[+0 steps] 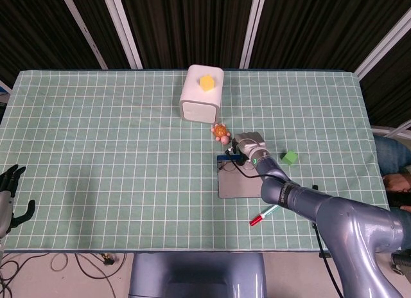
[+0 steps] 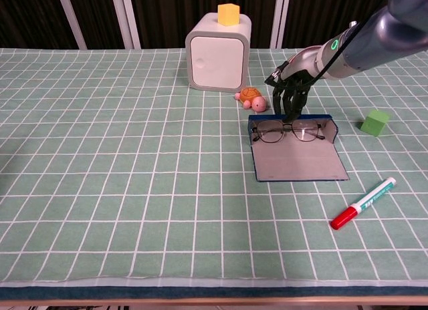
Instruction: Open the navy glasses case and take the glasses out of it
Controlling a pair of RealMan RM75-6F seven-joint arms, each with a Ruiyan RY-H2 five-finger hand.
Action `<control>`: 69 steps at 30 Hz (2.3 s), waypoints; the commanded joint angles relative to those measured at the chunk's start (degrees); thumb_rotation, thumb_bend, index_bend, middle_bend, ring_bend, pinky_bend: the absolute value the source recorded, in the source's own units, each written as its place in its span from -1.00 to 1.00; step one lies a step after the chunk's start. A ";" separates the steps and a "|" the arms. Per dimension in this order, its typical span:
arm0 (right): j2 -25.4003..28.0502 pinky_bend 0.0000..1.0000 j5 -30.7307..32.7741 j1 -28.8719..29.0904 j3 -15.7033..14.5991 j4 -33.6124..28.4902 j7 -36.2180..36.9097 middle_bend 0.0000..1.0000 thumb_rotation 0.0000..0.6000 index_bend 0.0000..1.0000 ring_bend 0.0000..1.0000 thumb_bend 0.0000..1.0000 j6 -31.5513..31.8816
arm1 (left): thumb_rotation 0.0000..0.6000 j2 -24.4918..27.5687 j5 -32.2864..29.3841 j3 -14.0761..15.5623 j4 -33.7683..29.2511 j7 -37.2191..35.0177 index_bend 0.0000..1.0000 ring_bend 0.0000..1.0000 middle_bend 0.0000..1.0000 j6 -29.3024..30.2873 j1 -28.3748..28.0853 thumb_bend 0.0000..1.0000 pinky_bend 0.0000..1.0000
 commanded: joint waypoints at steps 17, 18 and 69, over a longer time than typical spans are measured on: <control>-0.90 -0.54 -0.07 0.16 -0.95 1.37 1.00 0.01 1.00 0.00 -0.16 -0.14 -0.36 | 1.00 0.05 -0.28 -0.04 -0.06 -0.08 -0.90 -1.00 -1.00 -0.17 -0.05 -0.11 -1.00; -0.87 -0.54 -0.09 0.15 -0.96 1.39 1.09 0.01 1.00 0.00 -0.16 -0.13 -0.50 | 1.00 0.05 -0.30 -0.05 -0.07 -0.10 -0.90 -1.00 -1.00 -0.18 -0.05 -0.11 -1.00; -0.97 -0.54 -21.19 -13.29 12.35 -7.57 -5.79 -0.02 1.00 0.05 -0.17 -0.13 24.78 | 1.00 0.45 -1.38 0.09 -0.80 0.34 -0.90 -1.00 -1.00 -0.80 -0.15 -0.11 -1.00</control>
